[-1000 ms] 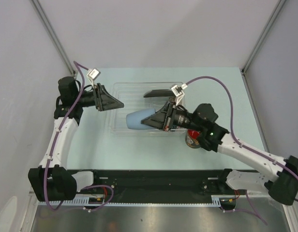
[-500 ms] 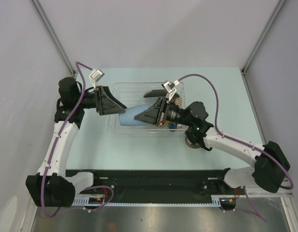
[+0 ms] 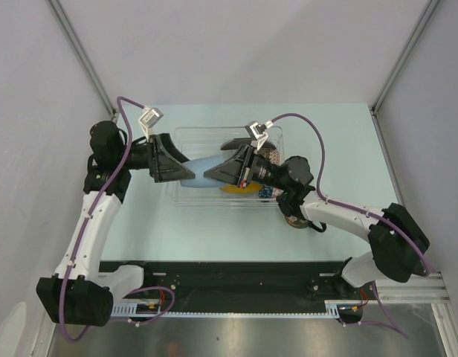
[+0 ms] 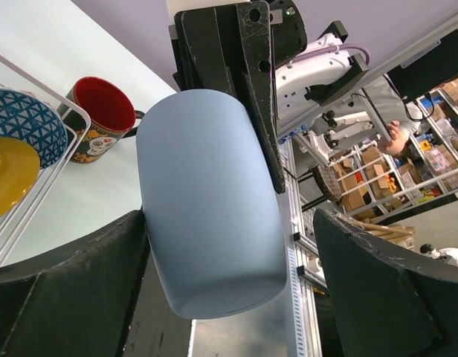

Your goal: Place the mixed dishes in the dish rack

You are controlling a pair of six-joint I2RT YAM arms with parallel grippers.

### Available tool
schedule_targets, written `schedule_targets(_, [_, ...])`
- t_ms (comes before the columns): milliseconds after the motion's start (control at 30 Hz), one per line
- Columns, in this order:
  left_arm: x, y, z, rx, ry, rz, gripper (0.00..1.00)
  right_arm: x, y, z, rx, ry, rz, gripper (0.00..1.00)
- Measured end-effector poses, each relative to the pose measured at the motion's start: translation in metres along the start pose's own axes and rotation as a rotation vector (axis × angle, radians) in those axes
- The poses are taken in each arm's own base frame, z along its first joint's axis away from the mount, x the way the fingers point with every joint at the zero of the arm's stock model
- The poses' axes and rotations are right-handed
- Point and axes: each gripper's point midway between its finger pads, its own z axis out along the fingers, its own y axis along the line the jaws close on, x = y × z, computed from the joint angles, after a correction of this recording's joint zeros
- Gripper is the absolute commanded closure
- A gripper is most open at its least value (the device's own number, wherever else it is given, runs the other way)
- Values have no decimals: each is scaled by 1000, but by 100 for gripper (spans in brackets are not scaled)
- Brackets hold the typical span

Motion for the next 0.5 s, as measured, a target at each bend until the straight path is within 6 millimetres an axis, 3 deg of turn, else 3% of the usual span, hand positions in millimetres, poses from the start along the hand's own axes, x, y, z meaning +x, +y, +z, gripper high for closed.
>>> schedule_targets(400, [5, 7, 3, 0, 1, -16, 6, -7, -5, 4, -59, -53, 33, 100])
schedule_targets(500, [10, 11, 5, 6, 6, -37, 13, -8, -8, 5, -60, -69, 38, 100])
